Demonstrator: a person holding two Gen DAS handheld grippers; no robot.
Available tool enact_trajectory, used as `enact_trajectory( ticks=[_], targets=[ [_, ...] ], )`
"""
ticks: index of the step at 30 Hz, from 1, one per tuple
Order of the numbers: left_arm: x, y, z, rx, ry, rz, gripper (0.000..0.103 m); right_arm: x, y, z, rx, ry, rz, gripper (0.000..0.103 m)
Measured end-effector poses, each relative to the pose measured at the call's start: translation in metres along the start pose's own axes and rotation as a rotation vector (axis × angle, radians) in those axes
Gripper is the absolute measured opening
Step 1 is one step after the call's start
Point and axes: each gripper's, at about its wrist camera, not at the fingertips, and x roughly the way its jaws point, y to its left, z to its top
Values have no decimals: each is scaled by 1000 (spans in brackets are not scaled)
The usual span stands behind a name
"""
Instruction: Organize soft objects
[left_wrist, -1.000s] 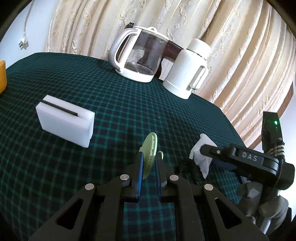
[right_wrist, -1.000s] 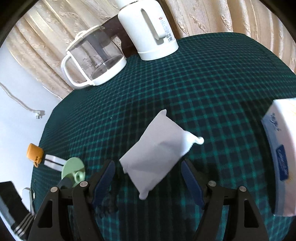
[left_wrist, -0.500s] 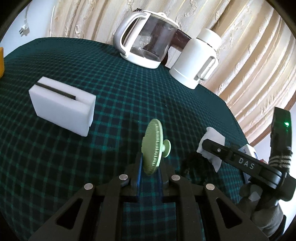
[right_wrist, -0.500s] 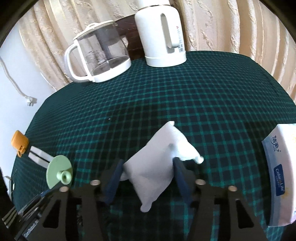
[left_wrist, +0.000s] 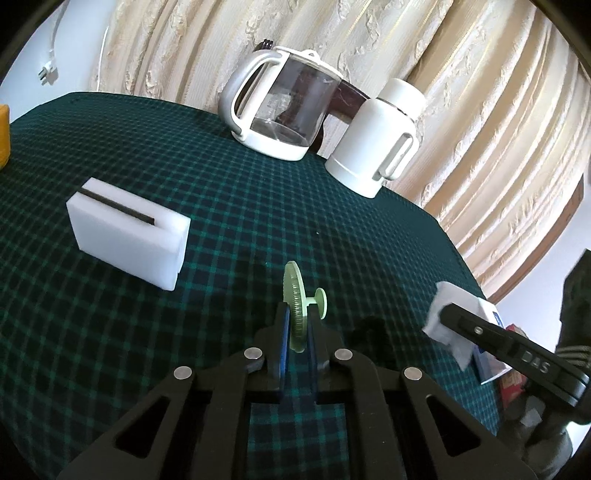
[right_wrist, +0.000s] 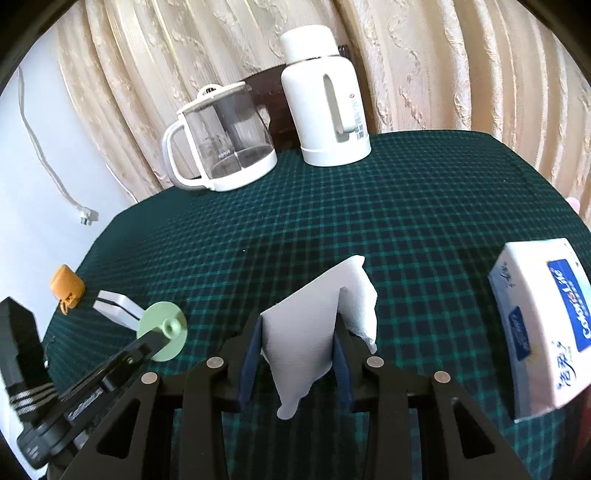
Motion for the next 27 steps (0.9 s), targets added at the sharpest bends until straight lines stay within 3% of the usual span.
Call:
enact_trajectory(
  ticks=[20, 24, 27],
  targets=[
    [-10, -6, -3, 44, -33, 45, 10, -63, -29, -20, 80, -95, 36, 38],
    [-3, -6, -2, 36, -4, 97, 36, -70, -33, -24, 83, -105, 47, 38],
    [-2, -3, -2, 28, -3, 117, 45, -73, -37, -27, 91, -110, 55, 38]
  ],
)
